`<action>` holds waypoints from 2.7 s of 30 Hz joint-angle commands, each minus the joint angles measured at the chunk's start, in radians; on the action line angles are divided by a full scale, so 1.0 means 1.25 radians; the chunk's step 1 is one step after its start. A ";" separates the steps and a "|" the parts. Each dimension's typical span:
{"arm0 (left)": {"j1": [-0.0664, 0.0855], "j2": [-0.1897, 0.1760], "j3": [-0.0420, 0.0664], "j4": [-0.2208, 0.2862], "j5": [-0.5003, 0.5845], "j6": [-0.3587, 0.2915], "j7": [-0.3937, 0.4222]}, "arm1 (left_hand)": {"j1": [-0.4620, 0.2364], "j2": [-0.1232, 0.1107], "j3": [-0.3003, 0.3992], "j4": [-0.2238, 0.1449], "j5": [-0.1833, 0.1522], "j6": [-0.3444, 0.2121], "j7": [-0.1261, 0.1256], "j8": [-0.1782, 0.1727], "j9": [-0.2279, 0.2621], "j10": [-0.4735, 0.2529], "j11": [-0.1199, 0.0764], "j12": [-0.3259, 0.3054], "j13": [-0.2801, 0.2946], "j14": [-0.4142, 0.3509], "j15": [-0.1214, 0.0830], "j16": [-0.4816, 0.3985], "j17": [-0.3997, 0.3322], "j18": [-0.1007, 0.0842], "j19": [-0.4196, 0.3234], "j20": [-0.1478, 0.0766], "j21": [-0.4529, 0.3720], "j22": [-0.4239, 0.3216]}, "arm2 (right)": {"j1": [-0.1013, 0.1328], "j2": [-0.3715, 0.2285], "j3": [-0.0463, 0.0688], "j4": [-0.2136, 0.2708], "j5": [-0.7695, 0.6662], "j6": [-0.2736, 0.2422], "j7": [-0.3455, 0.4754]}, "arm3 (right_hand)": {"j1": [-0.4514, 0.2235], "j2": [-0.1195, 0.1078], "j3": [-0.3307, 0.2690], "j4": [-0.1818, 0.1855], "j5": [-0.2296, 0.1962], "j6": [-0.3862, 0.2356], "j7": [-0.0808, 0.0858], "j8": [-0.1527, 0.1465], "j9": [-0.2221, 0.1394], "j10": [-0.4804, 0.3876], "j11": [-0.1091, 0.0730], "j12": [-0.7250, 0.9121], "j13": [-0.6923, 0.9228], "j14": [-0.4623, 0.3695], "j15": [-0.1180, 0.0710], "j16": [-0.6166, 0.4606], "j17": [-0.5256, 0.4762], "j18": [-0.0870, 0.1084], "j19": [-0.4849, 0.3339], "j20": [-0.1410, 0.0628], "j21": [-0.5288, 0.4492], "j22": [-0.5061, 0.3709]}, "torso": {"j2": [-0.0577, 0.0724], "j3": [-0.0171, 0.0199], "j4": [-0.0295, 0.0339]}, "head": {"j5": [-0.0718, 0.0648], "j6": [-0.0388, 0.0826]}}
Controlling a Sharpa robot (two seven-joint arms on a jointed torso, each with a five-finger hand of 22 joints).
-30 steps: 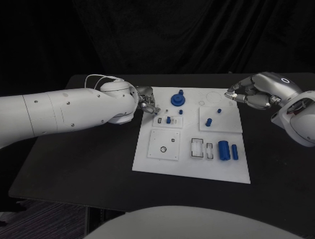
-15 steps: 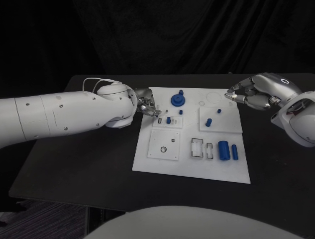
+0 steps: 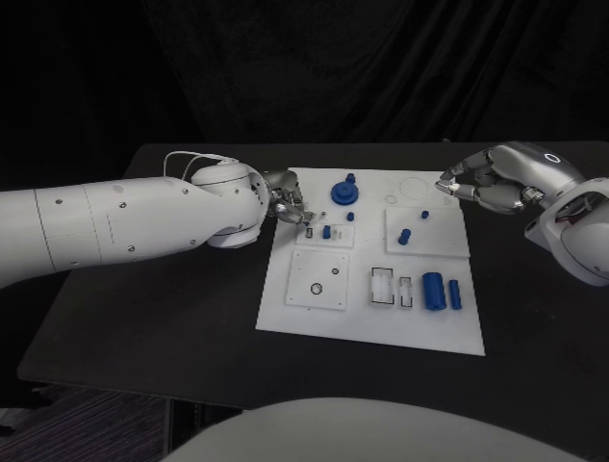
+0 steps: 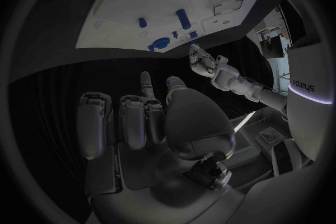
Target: Assemble the parts on the task board
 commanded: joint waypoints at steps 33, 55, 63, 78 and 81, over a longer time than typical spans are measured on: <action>-0.032 0.000 0.000 -0.001 0.002 -0.015 0.035 | -0.011 0.000 0.010 0.001 0.001 0.002 0.003 -0.007 -0.002 0.083 -0.002 0.003 0.209 0.083 -0.003 0.002 0.211 -0.003 0.068 -0.006 -0.003 0.199 | -0.002 -0.004 0.001 0.004 -0.004 -0.002 -0.014 | 0.010 0.000 0.001 -0.002 0.009 0.008 0.000 -0.006 -0.001 0.085 0.004 0.002 0.211 0.062 0.006 -0.003 0.090 -0.001 0.054 0.004 -0.002 0.187 | 0.000 0.0006 0.0012 | -0.001 0.000; -0.038 0.005 0.000 -0.005 0.002 -0.004 0.045 | -0.012 0.001 0.011 0.002 0.001 0.002 0.003 -0.008 -0.003 0.083 -0.001 0.003 0.209 0.083 -0.003 0.002 0.211 -0.003 0.067 -0.005 -0.005 0.198 | -0.003 -0.002 0.001 0.002 -0.004 0.000 -0.013 | 0.012 0.000 0.001 -0.001 0.011 0.008 0.000 -0.006 -0.002 0.085 0.005 0.002 0.211 0.062 0.006 -0.003 0.090 -0.001 0.054 0.004 -0.002 0.187 | 0.000 0.0002 0.0004 | 0.001 0.000; -0.042 0.008 0.000 -0.013 0.002 0.000 0.050 | -0.012 0.001 0.012 0.002 0.001 0.002 0.003 -0.008 -0.003 0.083 -0.001 0.003 0.209 0.083 -0.003 0.002 0.211 -0.002 0.066 -0.005 -0.007 0.198 | -0.004 -0.003 0.001 0.002 -0.004 0.000 -0.014 | 0.012 0.000 0.001 -0.001 0.011 0.008 0.000 -0.006 -0.002 0.085 0.005 0.002 0.211 0.062 0.006 -0.003 0.090 -0.001 0.054 0.004 -0.002 0.187 | 0.000 0.0000 0.0011 | 0.000 0.000; -0.046 0.008 0.000 -0.015 0.002 0.011 0.046 | -0.014 0.000 0.012 0.002 -0.001 0.002 0.004 -0.009 -0.004 0.083 -0.001 0.003 0.209 0.083 -0.003 0.002 0.211 -0.002 0.067 -0.005 -0.006 0.198 | -0.005 -0.003 0.001 0.001 -0.004 0.002 -0.014 | 0.012 0.000 0.001 -0.001 0.011 0.008 0.000 -0.006 -0.002 0.085 0.005 0.002 0.211 0.062 0.006 -0.003 0.090 -0.001 0.054 0.004 -0.002 0.187 | -0.001 0.0003 0.0005 | 0.002 0.000; -0.046 0.006 0.000 -0.015 0.002 0.012 0.044 | -0.013 0.001 0.013 0.002 -0.001 0.002 0.004 -0.009 -0.004 0.083 -0.001 0.003 0.209 0.083 -0.002 0.002 0.211 -0.002 0.066 -0.005 -0.007 0.198 | -0.005 -0.003 0.001 0.000 -0.004 0.003 -0.015 | 0.012 0.000 0.001 -0.001 0.011 0.008 0.000 -0.006 -0.002 0.085 0.005 0.002 0.211 0.062 0.006 -0.003 0.090 -0.001 0.054 0.004 -0.002 0.187 | -0.001 0.0004 0.0008 | 0.003 0.000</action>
